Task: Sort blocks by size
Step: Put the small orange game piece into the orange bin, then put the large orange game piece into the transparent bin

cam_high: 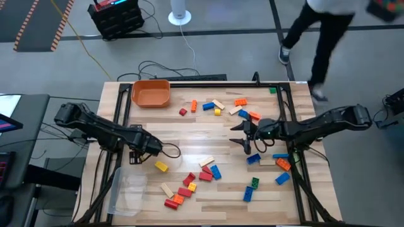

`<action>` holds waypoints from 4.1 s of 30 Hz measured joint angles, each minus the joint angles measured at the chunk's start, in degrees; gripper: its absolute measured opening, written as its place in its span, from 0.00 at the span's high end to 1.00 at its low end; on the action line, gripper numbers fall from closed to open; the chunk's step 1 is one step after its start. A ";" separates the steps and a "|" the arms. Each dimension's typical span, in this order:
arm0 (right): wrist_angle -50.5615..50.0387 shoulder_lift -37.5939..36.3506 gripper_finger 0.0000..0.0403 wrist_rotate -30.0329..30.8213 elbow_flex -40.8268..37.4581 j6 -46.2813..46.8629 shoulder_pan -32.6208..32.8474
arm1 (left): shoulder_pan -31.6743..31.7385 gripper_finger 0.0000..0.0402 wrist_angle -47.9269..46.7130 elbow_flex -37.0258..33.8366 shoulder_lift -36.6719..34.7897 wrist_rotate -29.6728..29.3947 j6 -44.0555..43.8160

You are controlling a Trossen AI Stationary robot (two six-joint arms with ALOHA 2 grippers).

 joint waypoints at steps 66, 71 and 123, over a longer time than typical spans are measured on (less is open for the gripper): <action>8.56 2.91 0.31 1.34 0.04 0.42 -1.51 | 30.67 0.65 18.44 9.89 -2.33 -18.10 5.01; 9.45 4.41 0.32 1.36 0.04 2.42 -1.51 | 45.70 0.65 25.55 9.89 -2.31 -15.63 15.09; 10.47 13.03 0.36 0.73 3.74 -0.44 0.30 | 39.14 0.45 30.61 48.98 39.28 -2.52 17.16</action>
